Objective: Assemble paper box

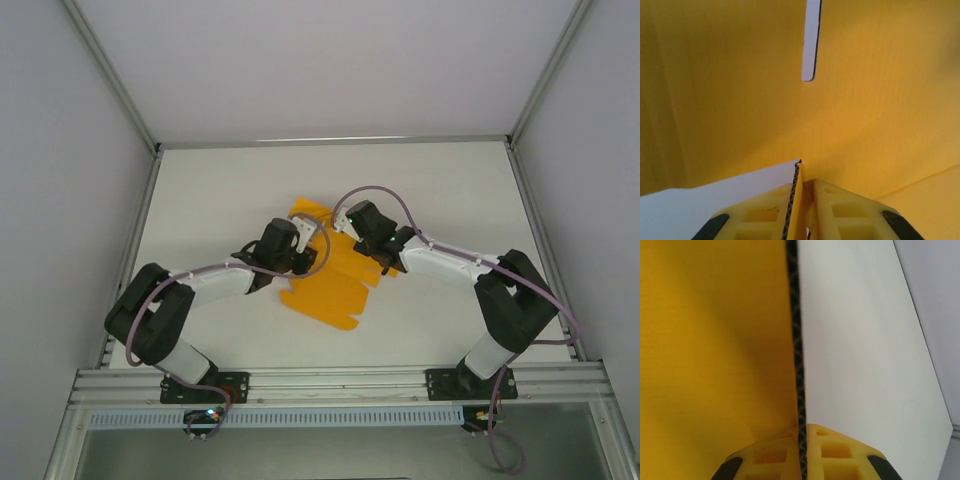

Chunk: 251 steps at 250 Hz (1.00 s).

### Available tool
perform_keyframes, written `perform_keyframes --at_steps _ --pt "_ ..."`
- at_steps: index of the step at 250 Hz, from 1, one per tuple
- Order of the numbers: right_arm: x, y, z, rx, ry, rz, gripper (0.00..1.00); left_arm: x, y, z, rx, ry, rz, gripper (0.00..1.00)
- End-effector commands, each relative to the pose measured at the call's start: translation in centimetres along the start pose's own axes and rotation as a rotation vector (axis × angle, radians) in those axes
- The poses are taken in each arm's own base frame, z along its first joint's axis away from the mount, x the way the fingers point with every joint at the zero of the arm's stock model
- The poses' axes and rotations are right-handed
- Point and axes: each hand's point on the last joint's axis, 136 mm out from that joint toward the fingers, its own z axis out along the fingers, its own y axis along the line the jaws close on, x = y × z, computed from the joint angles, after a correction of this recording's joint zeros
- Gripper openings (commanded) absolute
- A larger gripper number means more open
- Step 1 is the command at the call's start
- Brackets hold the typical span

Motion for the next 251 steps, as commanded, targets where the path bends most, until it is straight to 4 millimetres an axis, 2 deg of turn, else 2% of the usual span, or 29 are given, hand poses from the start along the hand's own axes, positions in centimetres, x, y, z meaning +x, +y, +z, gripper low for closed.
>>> perform_keyframes --at_steps 1,42,108,143,178,251 --pt "-2.5 1.1 -1.0 -0.039 -0.094 -0.011 0.0 -2.0 0.0 -0.6 -0.016 -0.046 -0.048 0.17" --pt "-2.3 0.8 -1.1 -0.019 -0.087 -0.023 0.0 -2.5 0.2 -2.0 -0.021 -0.052 -0.058 0.21" --pt "-2.4 0.4 -1.1 -0.007 -0.085 -0.034 0.0 -2.3 2.3 -3.9 -0.042 -0.063 -0.126 0.24" --pt "-2.6 0.3 -1.2 -0.012 -0.091 -0.039 0.0 -1.8 2.6 -4.4 -0.006 -0.063 -0.146 0.24" --pt "-2.7 0.3 -1.3 -0.021 -0.095 -0.048 0.0 -1.8 2.9 -4.7 0.006 -0.06 -0.15 0.18" --pt "-2.4 0.1 -1.3 -0.02 -0.084 -0.06 0.0 -0.8 4.6 -5.3 -0.093 -0.007 -0.114 0.24"
